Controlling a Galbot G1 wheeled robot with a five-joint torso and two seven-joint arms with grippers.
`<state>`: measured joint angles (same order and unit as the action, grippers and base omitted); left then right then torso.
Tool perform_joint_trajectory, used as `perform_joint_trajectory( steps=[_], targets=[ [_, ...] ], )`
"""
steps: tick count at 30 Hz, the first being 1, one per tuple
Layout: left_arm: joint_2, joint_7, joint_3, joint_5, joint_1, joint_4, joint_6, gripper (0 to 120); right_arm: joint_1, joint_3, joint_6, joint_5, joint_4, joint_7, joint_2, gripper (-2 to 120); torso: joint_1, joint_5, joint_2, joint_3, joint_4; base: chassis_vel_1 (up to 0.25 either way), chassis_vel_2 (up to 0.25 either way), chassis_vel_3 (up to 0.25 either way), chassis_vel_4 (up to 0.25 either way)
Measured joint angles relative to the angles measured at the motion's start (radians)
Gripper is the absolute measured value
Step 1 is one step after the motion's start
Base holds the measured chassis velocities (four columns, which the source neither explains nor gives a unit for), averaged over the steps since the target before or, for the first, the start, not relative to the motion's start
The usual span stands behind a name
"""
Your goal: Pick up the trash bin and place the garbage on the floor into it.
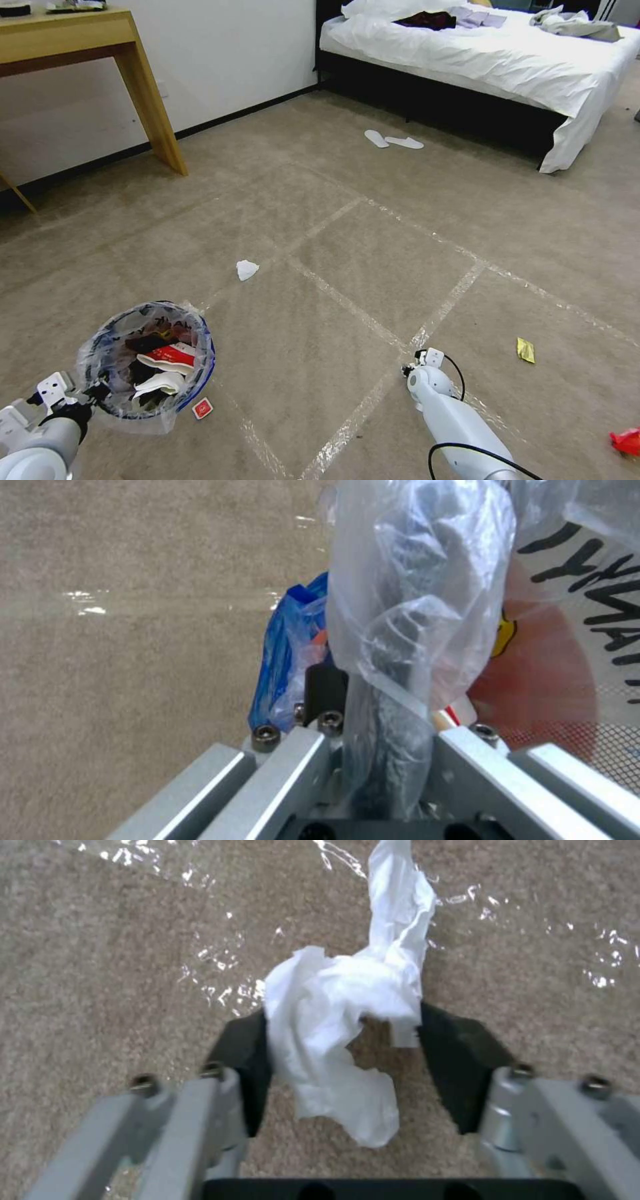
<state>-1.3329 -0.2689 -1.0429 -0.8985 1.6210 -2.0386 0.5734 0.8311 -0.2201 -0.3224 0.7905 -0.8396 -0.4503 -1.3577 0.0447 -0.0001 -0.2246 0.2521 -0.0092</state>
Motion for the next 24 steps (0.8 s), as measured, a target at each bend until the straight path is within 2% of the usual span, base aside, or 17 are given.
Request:
perform_joint_trajectory(
  steps=[3,5,6,8,9,12,15,17,18,19,20,21,22,24],
  targets=[
    [-0.003,0.000,0.000,0.002,0.001,-0.002,-0.002,0,0.002,0.001,0.006,-0.005,0.000,0.005,-0.001,39,0.000,0.0000,0.000,0.000,0.0000,0.000,0.000,0.000,0.000],
    [-0.007,0.000,0.000,0.003,0.003,-0.003,-0.004,0,0.005,0.003,0.016,-0.015,0.001,0.013,-0.001,28,0.000,0.0000,0.000,0.000,0.0000,0.000,0.000,0.000,0.000],
    [-0.007,0.000,0.000,0.003,0.003,-0.003,-0.004,0,0.005,0.003,0.016,-0.015,0.001,0.013,-0.001,28,0.000,0.0000,0.000,0.000,0.0000,0.000,0.000,0.000,0.000],
    [-0.008,0.000,0.000,0.005,0.003,-0.004,-0.004,0,0.014,0.005,0.025,-0.022,-0.003,0.021,0.000,17,0.000,0.0000,0.000,0.000,0.0000,0.000,0.000,0.000,0.000],
    [-0.008,0.000,0.000,0.005,0.003,-0.004,-0.004,0,0.014,0.005,0.025,-0.022,-0.003,0.021,0.000,17,0.000,0.0000,0.000,0.000,0.0000,0.000,0.000,0.000,0.000],
    [-0.007,0.000,0.004,0.006,-0.002,-0.001,-0.004,0,0.031,0.005,0.032,-0.019,-0.035,0.026,0.007,2,0.000,0.0000,0.000,0.000,0.0000,0.000,0.000,0.000,0.000],
    [-0.006,-0.002,0.006,0.007,-0.004,0.002,-0.004,0,0.044,0.005,0.038,-0.011,-0.066,0.028,0.014,0,0.000,0.0002,0.000,0.000,0.0000,0.000,0.000,0.000,0.000],
    [-0.004,-0.003,0.010,0.009,-0.007,0.005,-0.004,0,0.084,0.013,0.073,0.020,-0.169,0.049,0.044,0,0.000,0.0000,0.000,0.000,-0.0001,0.000,0.000,0.000,0.000],
    [-0.004,-0.003,0.010,0.009,-0.007,0.005,-0.004,0,0.084,0.013,0.073,0.020,-0.169,0.049,0.044,0,0.000,0.0000,0.000,0.000,-0.0001,0.000,0.000,0.000,0.000],
    [-0.003,-0.003,0.012,0.009,-0.008,0.005,-0.003,0,0.098,0.020,0.107,0.029,-0.214,0.069,0.058,0,0.000,0.0001,0.000,0.000,-0.0003,0.000,0.000,0.000,0.000],
    [-0.002,-0.004,0.017,0.009,-0.009,0.005,0.000,0,0.115,0.035,0.193,0.032,-0.307,0.112,0.089,0,0.000,0.0002,0.000,0.000,-0.0001,0.000,0.000,0.000,0.000],
    [-0.002,-0.004,0.017,0.009,-0.009,0.005,0.000,0,0.115,0.035,0.193,0.032,-0.307,0.112,0.089,0,0.000,0.0002,0.000,0.000,-0.0001,0.000,0.000,0.000,0.000],
    [-0.001,-0.006,0.020,0.010,-0.010,0.004,0.003,0,0.122,0.044,0.239,0.033,-0.376,0.140,0.115,0,0.000,0.0001,0.000,0.000,0.0000,0.000,0.000,0.000,0.000],
    [0.001,-0.007,0.023,0.009,-0.011,0.002,0.005,0,0.124,0.050,0.265,0.038,-0.426,0.157,0.135,0,0.000,0.0002,0.000,0.000,0.0001,0.000,0.000,0.000,0.000]
  ],
)
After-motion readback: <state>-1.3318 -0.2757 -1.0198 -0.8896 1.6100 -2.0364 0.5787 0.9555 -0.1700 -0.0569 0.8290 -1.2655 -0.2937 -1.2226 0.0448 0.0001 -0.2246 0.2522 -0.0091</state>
